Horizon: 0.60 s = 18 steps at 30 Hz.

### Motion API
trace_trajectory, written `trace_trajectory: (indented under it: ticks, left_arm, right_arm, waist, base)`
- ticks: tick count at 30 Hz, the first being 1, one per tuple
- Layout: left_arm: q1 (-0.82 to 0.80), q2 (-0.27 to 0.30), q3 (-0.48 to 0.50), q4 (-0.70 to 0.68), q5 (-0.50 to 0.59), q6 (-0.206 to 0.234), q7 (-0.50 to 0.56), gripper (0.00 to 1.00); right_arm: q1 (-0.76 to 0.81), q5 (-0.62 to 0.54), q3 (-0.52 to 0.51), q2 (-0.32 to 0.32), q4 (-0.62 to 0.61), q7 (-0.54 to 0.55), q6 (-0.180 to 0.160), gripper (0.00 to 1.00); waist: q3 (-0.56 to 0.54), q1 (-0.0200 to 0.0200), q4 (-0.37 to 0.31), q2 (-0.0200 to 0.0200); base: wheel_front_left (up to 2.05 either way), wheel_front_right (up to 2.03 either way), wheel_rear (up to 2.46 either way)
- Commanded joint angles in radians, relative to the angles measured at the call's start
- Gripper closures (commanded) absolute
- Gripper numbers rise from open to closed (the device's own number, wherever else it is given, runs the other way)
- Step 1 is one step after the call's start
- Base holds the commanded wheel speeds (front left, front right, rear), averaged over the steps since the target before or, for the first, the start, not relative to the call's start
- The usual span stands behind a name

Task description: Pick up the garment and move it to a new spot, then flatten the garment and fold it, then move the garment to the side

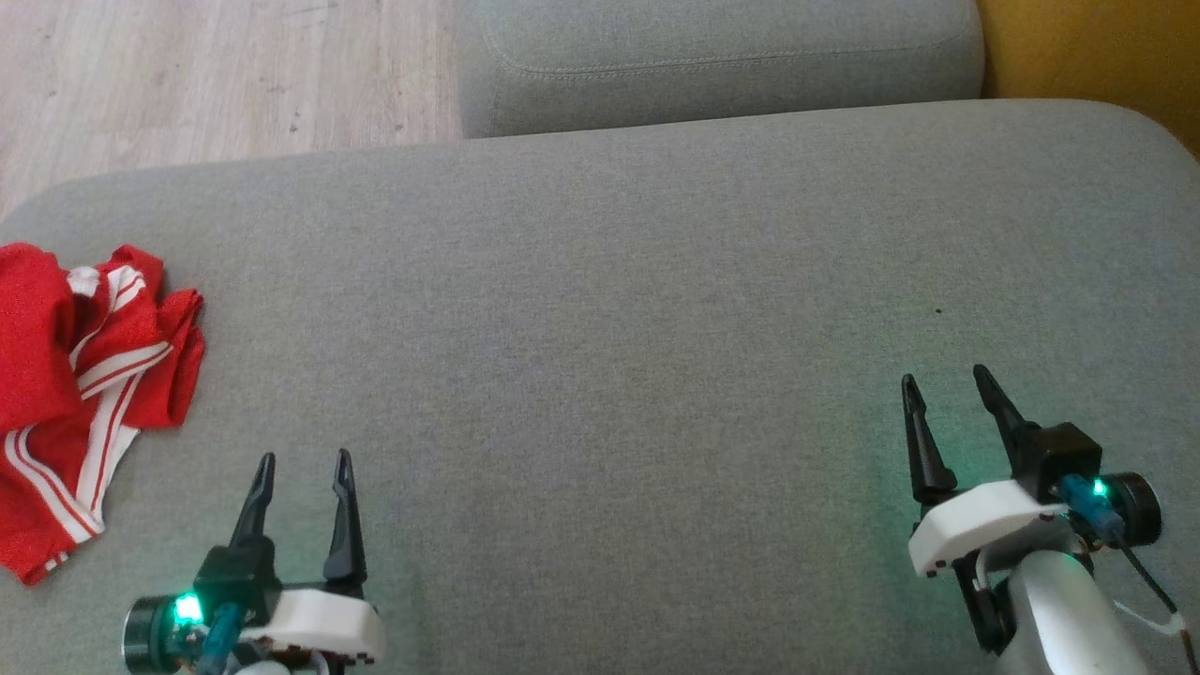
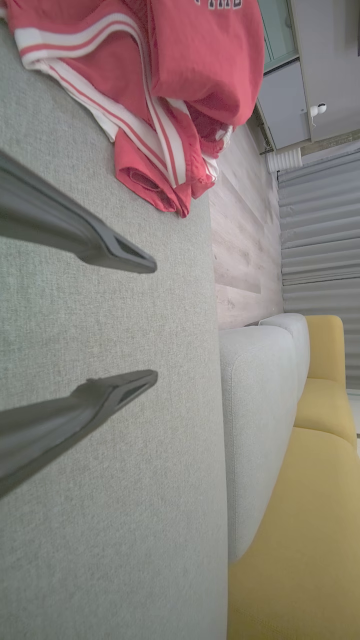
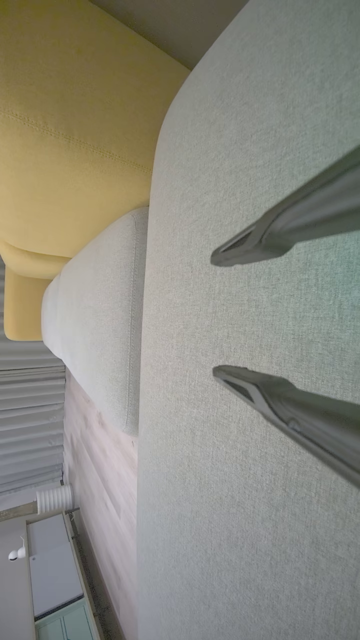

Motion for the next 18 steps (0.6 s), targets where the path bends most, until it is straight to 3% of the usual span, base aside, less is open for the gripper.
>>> trace_trajectory:
  ticks: [1,11,18]
  left_arm:
    - [-0.048,0.008,0.045,-0.033,0.004,0.002,-0.012,0.00]
    - [-0.058,-0.001,0.054,-0.040,-0.002,-0.004,-0.012,0.00]
    - [-0.064,-0.004,0.052,-0.037,-0.012,0.000,-0.012,0.00]
  right_arm:
    - [-0.045,-0.007,0.017,0.008,-0.030,-0.014,0.008,0.00]
    - [-0.048,0.007,0.028,0.015,-0.035,-0.014,0.008,0.00]
    - [-0.062,0.039,0.102,0.012,-0.028,-0.014,0.008,0.00]
  waist:
    - [0.000,0.0000,0.001,0.0000]
    - [0.022,0.0000,0.042,0.0000]
    - [0.056,0.0000,0.185,0.0000]
  base:
    - [0.00,0.00,0.00]
    - [0.00,0.00,0.00]
    - [0.00,0.00,0.00]
